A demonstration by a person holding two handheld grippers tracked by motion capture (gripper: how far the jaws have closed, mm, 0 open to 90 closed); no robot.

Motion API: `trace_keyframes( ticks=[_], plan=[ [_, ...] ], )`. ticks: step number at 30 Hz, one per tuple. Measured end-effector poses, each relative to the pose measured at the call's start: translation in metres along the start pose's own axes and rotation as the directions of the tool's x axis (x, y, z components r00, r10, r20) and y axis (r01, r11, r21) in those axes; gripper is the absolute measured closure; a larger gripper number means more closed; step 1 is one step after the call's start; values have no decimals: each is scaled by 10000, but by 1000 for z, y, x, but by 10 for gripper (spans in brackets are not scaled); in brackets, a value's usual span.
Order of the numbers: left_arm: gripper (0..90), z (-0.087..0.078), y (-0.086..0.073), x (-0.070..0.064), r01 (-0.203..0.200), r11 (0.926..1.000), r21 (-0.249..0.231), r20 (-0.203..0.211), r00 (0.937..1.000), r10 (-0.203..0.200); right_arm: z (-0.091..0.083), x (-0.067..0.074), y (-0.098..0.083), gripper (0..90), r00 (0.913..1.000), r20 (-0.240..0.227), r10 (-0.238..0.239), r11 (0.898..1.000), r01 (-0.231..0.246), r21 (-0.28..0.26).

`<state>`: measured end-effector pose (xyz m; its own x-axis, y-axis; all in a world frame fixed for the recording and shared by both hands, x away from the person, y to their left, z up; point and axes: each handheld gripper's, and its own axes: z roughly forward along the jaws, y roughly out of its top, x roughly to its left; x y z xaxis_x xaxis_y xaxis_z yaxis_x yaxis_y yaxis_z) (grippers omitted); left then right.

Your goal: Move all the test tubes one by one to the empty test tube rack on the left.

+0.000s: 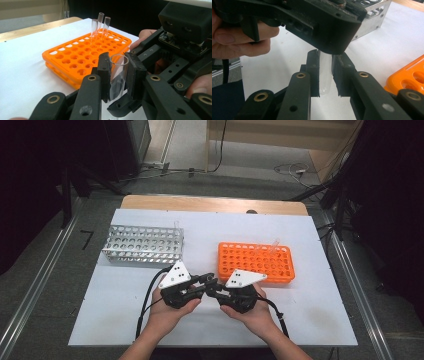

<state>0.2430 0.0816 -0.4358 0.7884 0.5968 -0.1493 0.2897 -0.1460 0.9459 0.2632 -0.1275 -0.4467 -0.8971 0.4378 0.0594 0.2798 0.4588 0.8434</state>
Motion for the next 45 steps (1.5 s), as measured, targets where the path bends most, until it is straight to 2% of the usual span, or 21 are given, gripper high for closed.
trace_keyframes(
  ticks=[2, 4, 7, 10, 19, 27, 31, 36, 40, 45],
  plan=[
    [765, -1, 0, 1, 51, 10000, -58, 7, 10000, -51, -1, -1, 0, 718, 10000, 20, -42, 10000, 42, -60],
    [765, -1, 1, 2, 74, 9999, -86, -37, 10000, -74, -4, -3, 0, 664, 10000, -57, 50, 9997, -52, -222],
    [765, -2, 1, 4, 122, 9999, -119, -105, 9999, -123, -11, -9, 0, 532, 9993, -93, 354, 9981, -358, -505],
    [766, -5, 2, 6, 175, 9998, -121, -168, 9997, -177, -19, -14, -3, 403, 9989, -34, 471, 9955, -472, -818],
    [766, -13, 4, 18, 256, 9995, -162, -547, 9982, -264, -45, -34, -22, 147, 9965, 590, 592, 9916, -519, -1185],
    [766, -24, 9, 29, 190, 9997, -133, -918, 9956, -202, -70, -50, -40, 46, 9903, 1002, 961, 9885, -831, -1263],
    [766, -29, 14, 35, 112, 9998, -153, -1093, 9939, -128, -83, -55, -48, 6, 9895, 1069, 976, 9887, -841, -1237],
    [766, -36, 19, 45, 124, 9996, -245, -1381, 9903, -157, -98, -61, -60, 0, 9863, 1183, 1149, 9855, -982, -1381],
    [766, -40, 21, 53, 206, 9990, -388, -1638, 9861, -267, -106, -64, -69, 0, 9827, 1315, 1304, 9853, -1136, -1276],
    [766, -46, 27, 66, 187, 9987, -466, -2008, 9792, -277, -115, -68, -79, 0, 9785, 1430, 1487, 9832, -1309, -1271]
  ],
)
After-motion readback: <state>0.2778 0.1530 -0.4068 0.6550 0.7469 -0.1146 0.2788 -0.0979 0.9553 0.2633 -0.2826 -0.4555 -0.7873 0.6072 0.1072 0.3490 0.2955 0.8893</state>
